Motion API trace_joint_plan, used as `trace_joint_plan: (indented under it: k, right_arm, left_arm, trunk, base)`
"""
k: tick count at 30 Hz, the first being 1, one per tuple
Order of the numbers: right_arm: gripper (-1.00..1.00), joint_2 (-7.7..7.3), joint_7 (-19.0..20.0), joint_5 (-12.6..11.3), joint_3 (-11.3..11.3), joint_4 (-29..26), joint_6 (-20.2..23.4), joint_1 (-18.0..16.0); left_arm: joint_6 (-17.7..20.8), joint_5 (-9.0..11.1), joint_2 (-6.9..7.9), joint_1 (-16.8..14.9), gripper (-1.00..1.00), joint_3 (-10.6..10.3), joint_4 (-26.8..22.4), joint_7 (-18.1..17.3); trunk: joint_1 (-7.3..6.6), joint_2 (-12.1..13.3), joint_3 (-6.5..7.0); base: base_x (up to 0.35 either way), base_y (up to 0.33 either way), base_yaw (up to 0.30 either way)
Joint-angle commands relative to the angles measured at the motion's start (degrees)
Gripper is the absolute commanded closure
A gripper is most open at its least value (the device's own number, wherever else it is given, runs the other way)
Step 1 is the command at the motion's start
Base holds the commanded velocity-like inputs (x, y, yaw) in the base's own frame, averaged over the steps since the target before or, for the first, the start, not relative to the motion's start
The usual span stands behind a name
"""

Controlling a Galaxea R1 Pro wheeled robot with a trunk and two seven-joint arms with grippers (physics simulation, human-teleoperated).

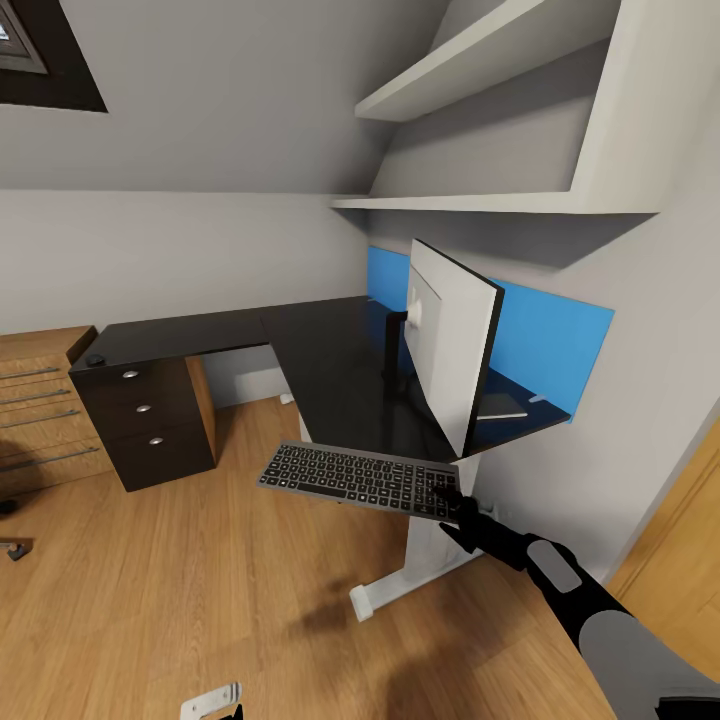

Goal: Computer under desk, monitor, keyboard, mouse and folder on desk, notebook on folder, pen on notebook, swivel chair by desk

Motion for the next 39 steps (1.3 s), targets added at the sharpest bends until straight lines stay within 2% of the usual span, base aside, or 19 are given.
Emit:
trace_joint_plan:
  k: [1, 11, 12, 28, 33, 37, 39]
  right_arm:
    - [-1.00, -0.05, 0.09, -0.28, 0.22, 0.01, 0.12, -0.04]
    - [-1.00, -0.08, 0.09, -0.28, 0.22, -0.04, 0.14, -0.06]
    - [1.00, -0.09, 0.09, -0.28, 0.22, -0.04, 0.14, -0.06]
    - [1.00, -0.14, 0.26, -0.35, 0.05, -0.03, 0.14, -0.03]
    - [1.00, -0.12, 0.26, -0.36, 0.05, 0.02, 0.12, -0.04]
    - [1.00, -0.10, 0.31, -0.37, 0.05, 0.05, 0.13, -0.03]
    - [1.00, -0.08, 0.34, -0.37, 0.05, 0.05, 0.14, -0.03]
  left_arm:
    - [0.24, 0.40, 0.02, -0.01, -1.00, -0.14, -0.11, 0.37]
    - [0.24, 0.40, 0.02, -0.01, -1.00, -0.15, -0.08, 0.37]
    - [0.24, 0.40, 0.02, -0.01, -1.00, -0.14, -0.09, 0.37]
    - [0.17, 0.32, 0.04, -0.01, -1.00, -0.22, 0.67, 0.46]
    - [0.15, 0.31, 0.02, -0.01, -1.00, -0.22, 0.68, 0.54]
    - [0.15, 0.32, 0.10, -0.01, -1.00, -0.20, 0.68, 0.51]
    - [0.15, 0.33, 0.12, -0.01, -1.00, -0.21, 0.68, 0.54]
  trunk:
    - [-0.01, -0.03, -0.06]
    - [-0.01, -0.03, -0.06]
    - [-0.01, -0.03, -0.06]
    - [-0.01, -0.03, -0.06]
    - [-1.10, 1.98, 0.84]
    - [-1.10, 1.98, 0.84]
    - [-1.54, 2.78, 1.20]
  base:
    - [0.000, 0.000, 0.000]
    - [0.000, 0.000, 0.000]
    - [0.000, 0.000, 0.000]
    - [0.000, 0.000, 0.000]
    - [0.000, 0.000, 0.000]
    - [0.000, 0.000, 0.000]
    - [0.000, 0.000, 0.000]
